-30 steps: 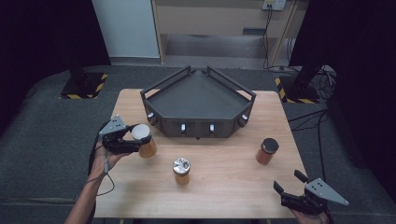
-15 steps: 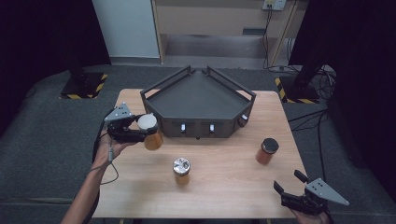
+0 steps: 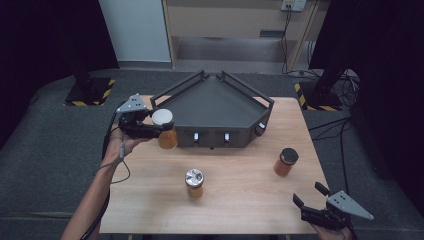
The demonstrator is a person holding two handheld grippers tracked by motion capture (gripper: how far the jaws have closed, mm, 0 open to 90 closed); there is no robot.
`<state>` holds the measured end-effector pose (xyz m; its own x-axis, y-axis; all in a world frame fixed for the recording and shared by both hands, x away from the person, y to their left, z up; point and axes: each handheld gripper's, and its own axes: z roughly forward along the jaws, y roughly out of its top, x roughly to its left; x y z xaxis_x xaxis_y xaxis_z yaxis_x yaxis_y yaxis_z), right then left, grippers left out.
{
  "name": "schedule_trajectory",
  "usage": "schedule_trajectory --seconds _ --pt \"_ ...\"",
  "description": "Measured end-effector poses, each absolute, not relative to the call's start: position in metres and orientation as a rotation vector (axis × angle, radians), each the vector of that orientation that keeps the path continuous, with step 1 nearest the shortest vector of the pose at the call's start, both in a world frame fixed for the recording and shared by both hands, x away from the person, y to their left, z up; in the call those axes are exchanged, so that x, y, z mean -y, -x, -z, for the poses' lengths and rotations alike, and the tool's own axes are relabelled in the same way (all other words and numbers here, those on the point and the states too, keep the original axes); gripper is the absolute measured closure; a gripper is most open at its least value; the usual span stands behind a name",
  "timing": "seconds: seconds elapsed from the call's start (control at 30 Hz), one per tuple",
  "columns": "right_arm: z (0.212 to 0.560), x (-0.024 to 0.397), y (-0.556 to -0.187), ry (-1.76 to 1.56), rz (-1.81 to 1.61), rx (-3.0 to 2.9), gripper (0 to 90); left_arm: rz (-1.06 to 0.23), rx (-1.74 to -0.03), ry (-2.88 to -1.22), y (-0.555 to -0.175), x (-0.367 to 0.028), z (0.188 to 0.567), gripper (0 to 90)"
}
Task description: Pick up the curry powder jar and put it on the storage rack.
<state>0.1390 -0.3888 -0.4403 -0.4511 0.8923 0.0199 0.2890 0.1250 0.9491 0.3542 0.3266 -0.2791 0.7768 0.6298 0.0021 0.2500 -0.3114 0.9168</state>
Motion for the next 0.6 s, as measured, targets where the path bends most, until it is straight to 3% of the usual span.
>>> schedule_trajectory --seconds 0.6 --pt "0.441 0.39 -0.139 -1.141 -1.341 -1.823 9.5 -0.469 -0.694 -1.869 -0.388 -0.303 0.243 32.9"
